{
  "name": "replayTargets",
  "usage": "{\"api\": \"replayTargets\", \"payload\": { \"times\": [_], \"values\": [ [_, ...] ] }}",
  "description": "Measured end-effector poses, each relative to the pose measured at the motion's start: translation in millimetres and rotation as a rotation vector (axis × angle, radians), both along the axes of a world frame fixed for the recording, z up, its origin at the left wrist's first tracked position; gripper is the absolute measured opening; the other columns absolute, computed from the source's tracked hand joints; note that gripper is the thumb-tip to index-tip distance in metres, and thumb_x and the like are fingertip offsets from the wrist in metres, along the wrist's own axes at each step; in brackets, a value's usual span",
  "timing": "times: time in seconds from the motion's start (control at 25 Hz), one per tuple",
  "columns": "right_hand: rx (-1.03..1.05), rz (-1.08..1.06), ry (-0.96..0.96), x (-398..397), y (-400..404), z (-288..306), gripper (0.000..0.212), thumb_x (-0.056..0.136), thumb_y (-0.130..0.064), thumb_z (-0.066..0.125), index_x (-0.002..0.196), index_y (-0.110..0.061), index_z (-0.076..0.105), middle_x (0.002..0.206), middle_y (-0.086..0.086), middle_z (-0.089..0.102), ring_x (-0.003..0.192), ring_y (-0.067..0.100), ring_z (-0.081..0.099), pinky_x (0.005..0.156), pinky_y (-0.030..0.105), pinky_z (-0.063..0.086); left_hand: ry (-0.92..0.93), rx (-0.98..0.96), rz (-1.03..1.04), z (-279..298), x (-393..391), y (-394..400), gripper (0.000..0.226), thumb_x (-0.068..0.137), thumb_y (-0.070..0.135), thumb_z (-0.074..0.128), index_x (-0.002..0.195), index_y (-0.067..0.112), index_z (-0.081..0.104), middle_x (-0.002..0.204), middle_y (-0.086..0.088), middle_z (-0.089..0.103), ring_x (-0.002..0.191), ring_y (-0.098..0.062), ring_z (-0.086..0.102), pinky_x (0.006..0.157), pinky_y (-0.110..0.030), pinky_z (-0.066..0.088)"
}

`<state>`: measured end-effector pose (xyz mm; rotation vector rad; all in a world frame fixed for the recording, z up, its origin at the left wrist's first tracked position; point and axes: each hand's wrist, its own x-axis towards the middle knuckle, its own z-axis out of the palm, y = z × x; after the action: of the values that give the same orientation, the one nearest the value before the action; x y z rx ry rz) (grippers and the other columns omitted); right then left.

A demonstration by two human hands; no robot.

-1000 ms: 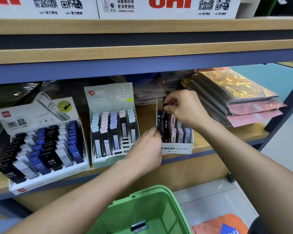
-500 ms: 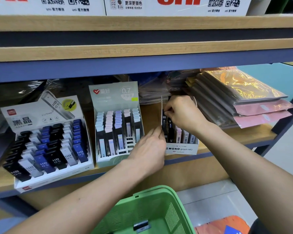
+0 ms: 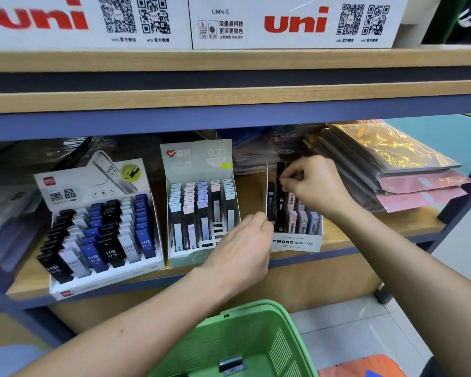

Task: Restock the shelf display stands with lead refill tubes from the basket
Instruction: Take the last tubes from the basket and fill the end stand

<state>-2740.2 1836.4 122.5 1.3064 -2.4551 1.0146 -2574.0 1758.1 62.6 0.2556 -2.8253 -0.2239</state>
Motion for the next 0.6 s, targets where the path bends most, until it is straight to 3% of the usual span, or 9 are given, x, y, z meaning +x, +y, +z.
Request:
{"api": "replayTargets", "payload": {
  "times": [0.16,0.4,0.52,0.6],
  "values": [
    [0.101,0.132,-0.144,40.4,1.8,-25.5,0.010,0.089,-0.010,0.069,0.086,-0.016,0.076,0.069,-0.014,0.066,0.069,0.002,0.066,0.063,0.012,0.048,-0.238,-0.036,-0.012,-16.4,39.1,8.3,0.023,0.090,0.004,0.046,0.110,0.006,0.057,0.109,-0.010,0.055,0.105,-0.029,0.055,0.091,-0.041,0.048],
    [0.605,0.337,-0.203,108.0,-3.5,-127.7,0.022,0.081,-0.004,0.059,0.073,-0.020,0.071,0.083,0.006,0.075,0.081,0.020,0.069,0.070,0.024,0.048,-0.520,-0.006,0.179,-69.1,94.8,-14.4,0.021,0.087,0.007,0.049,0.105,0.008,0.059,0.113,-0.015,0.063,0.107,-0.037,0.062,0.086,-0.040,0.048],
    [0.842,0.363,-0.225,133.6,-1.7,-199.4,0.029,0.084,-0.002,0.054,0.099,-0.015,0.075,0.109,0.011,0.074,0.104,0.026,0.068,0.084,0.028,0.053,-0.634,0.071,0.206,-123.3,120.5,-15.2,0.027,0.090,0.000,0.047,0.115,0.006,0.056,0.112,-0.015,0.061,0.105,-0.035,0.062,0.085,-0.040,0.048],
    [0.934,0.346,-0.213,144.8,-0.1,-240.4,0.032,0.087,-0.001,0.052,0.110,-0.013,0.072,0.115,0.014,0.071,0.106,0.031,0.066,0.081,0.029,0.050,-0.708,0.159,0.257,-163.7,133.4,-17.0,0.029,0.092,-0.005,0.047,0.117,0.004,0.057,0.099,-0.011,0.060,0.093,-0.029,0.064,0.078,-0.035,0.051]
  ]
}}
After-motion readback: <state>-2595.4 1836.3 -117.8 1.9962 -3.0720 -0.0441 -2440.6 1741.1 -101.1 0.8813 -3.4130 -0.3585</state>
